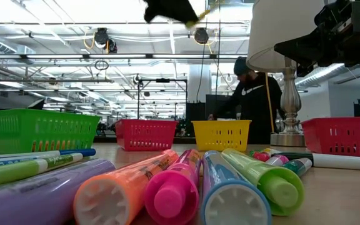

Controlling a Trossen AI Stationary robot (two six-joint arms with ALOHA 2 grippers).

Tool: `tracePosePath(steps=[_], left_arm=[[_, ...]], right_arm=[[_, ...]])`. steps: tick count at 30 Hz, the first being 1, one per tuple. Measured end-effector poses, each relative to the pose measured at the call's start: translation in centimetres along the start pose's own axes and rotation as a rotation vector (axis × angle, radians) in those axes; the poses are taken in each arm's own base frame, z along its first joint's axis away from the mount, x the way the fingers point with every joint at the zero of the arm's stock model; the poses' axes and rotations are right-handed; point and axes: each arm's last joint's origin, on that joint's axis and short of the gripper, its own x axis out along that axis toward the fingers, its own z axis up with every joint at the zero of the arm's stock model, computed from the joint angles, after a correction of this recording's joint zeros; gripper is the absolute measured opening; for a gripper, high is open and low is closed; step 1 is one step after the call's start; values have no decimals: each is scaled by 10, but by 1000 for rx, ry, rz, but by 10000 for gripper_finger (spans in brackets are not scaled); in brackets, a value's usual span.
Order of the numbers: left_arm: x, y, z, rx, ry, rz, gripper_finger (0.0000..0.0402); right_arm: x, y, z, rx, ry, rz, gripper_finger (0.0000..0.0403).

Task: Pick & Place Markers
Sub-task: Put the yellow pen into the yellow bin

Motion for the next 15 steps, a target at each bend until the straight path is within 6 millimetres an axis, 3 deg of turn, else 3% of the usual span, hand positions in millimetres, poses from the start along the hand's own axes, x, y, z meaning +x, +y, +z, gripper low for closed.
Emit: tracePosePath(steps=[10,15], left_arm=[[-74,28,29,-1,-220,-3,43],[-90,44,45,-43,-369,24,43]], right_arm=[[0,0,-1,-2,7,-2,0],[0,0,0,-1,-1,-2,0]])
